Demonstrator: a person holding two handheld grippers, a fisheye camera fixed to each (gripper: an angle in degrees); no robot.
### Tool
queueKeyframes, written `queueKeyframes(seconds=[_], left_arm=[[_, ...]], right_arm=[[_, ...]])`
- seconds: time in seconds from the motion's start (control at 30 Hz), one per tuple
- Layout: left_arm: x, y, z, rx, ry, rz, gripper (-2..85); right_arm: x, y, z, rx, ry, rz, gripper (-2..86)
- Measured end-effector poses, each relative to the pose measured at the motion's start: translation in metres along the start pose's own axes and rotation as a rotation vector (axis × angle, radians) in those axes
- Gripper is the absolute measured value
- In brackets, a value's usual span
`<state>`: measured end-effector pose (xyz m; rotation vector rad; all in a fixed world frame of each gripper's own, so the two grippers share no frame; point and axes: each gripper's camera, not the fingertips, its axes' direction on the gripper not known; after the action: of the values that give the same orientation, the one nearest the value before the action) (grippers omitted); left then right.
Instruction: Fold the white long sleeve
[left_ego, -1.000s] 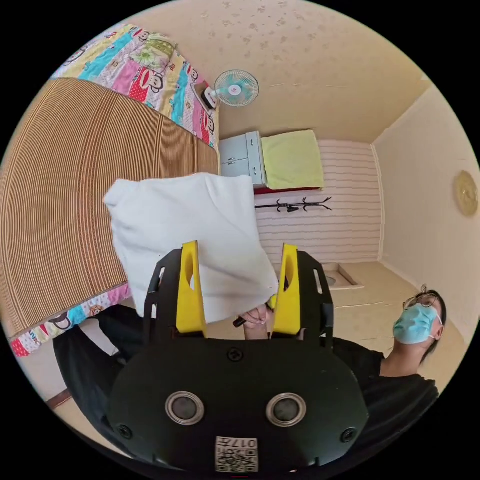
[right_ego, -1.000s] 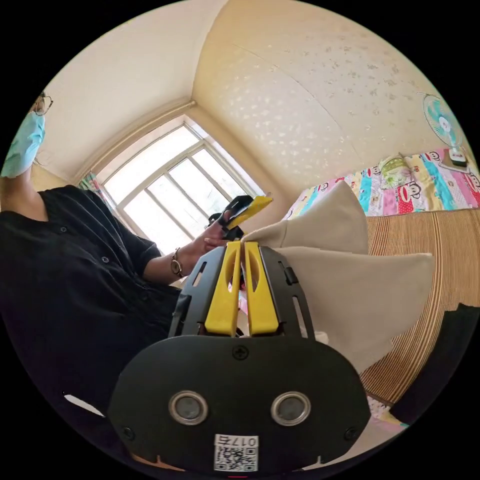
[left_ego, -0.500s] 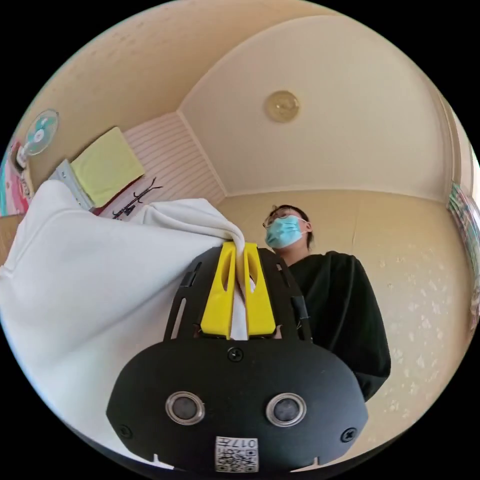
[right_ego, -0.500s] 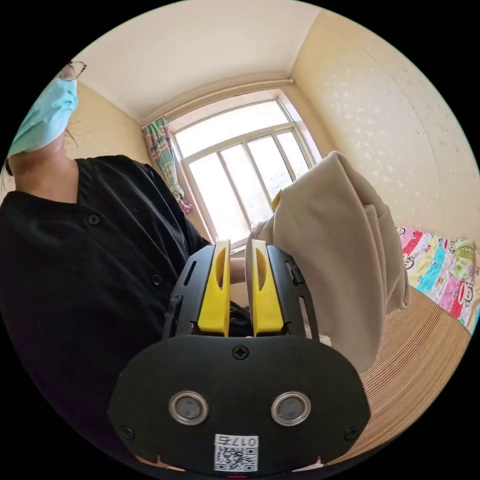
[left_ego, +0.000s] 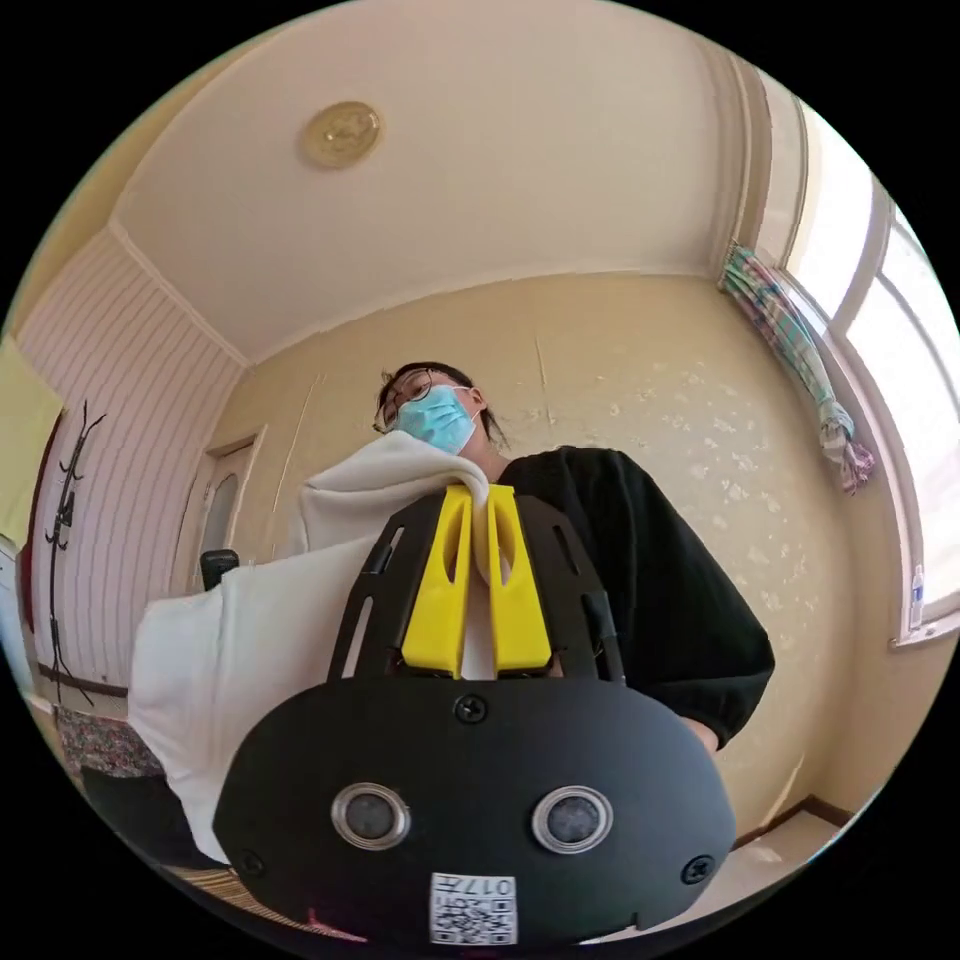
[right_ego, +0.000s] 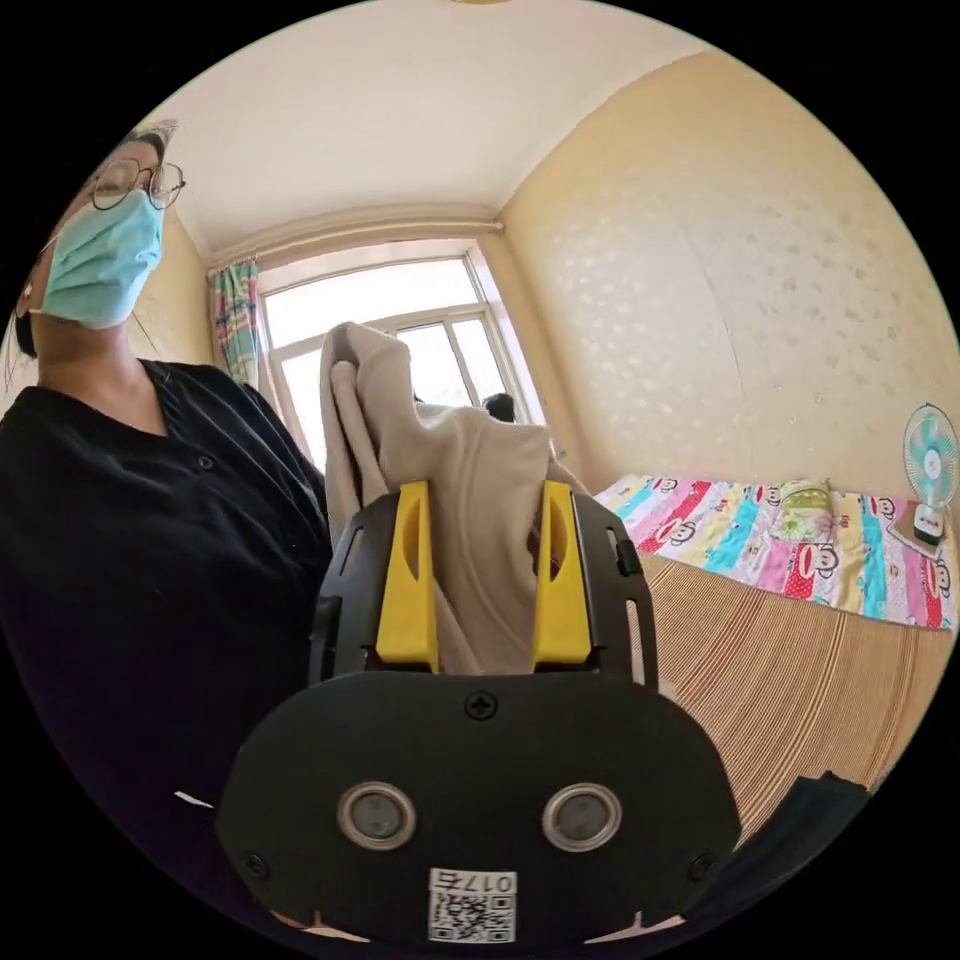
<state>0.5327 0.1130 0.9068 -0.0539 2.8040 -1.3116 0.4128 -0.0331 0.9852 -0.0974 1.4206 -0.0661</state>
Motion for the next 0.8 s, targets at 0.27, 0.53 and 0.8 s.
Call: queueKeyframes(seconds=[0.27, 0.53, 0.8], left_arm=[[0.003, -0.010, -0.007, -0.094, -0.211, -0.032, 0.1], [0.001, 0.000, -0.029, -0.223, -0.931, -0.427, 2.4], [-0.052, 0.001, -0.016, -0.095, -1.303, -0.542, 18.6]], right_arm=[[0.046, 0.016, 0.033, 0.124, -0.039, 0.205, 3.5], [0.015, -0.039, 0.021, 0.311, 0.373, 0.133, 2.6], [0.016, -0.072, 0.087, 0.217, 0.534, 0.057, 2.5]])
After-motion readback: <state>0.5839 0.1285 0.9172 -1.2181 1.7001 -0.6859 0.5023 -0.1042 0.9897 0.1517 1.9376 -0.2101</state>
